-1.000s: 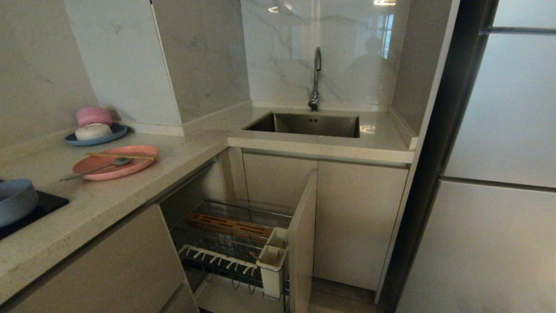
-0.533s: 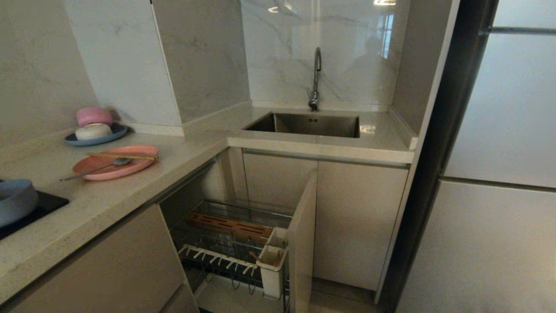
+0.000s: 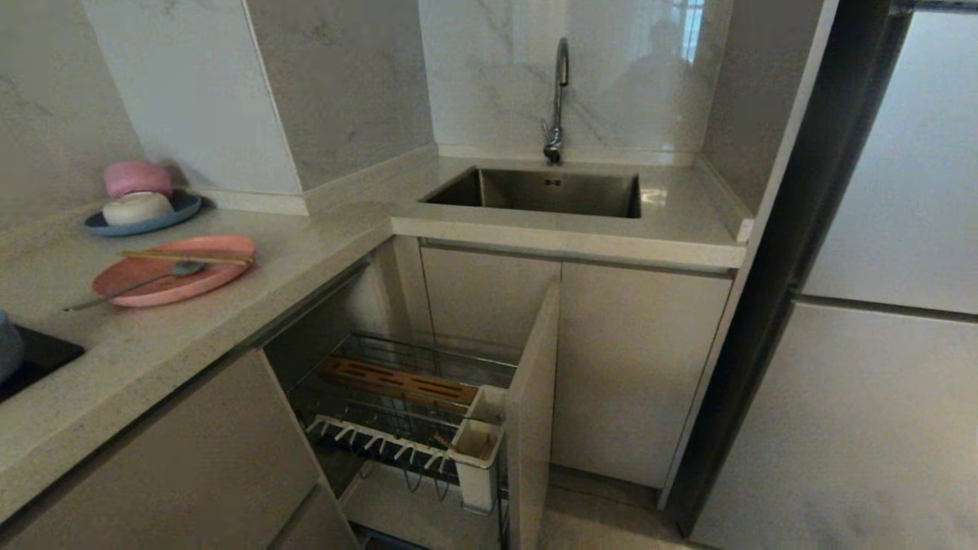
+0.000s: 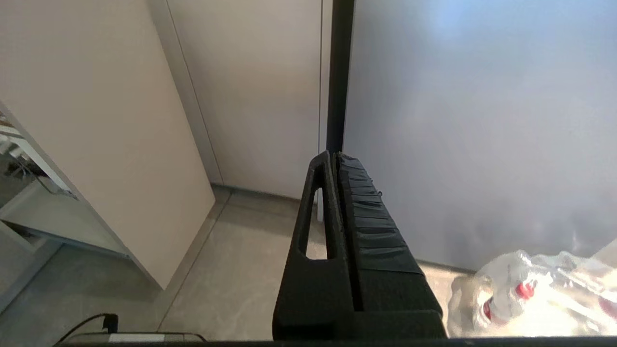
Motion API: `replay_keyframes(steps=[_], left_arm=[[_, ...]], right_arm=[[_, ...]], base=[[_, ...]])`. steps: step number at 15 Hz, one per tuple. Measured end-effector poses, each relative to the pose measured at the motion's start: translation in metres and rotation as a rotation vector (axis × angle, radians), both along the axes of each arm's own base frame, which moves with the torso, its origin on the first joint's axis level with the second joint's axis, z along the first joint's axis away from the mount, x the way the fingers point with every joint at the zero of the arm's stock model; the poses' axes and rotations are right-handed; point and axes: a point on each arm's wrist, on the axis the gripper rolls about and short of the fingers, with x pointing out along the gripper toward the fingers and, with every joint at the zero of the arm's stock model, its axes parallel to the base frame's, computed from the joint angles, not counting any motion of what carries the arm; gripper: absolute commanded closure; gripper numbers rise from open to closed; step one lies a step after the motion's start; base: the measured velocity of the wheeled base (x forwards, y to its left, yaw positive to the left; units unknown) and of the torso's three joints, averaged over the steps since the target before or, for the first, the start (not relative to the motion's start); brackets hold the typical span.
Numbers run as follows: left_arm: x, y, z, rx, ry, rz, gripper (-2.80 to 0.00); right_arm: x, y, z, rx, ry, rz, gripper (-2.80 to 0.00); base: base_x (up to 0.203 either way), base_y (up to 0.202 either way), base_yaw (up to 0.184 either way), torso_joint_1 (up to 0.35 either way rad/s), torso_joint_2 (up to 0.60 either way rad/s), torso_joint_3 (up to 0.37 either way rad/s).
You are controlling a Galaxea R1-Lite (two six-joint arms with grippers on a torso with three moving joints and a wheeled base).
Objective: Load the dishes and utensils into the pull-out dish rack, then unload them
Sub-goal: Pick up the bowl and place it in the cupboard
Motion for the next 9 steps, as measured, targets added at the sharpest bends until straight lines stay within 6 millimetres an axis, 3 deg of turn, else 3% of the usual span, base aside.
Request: replay_keyframes(steps=[9], left_arm=[[0.0000,0.0000,0.0000,-0.001,0.001,0.000,0.00]], right_arm=[[0.0000,0.0000,0.0000,0.000,0.000,0.000,0.00]], base=[[0.000,0.000,0.000,0.004,0.00,-0.195]])
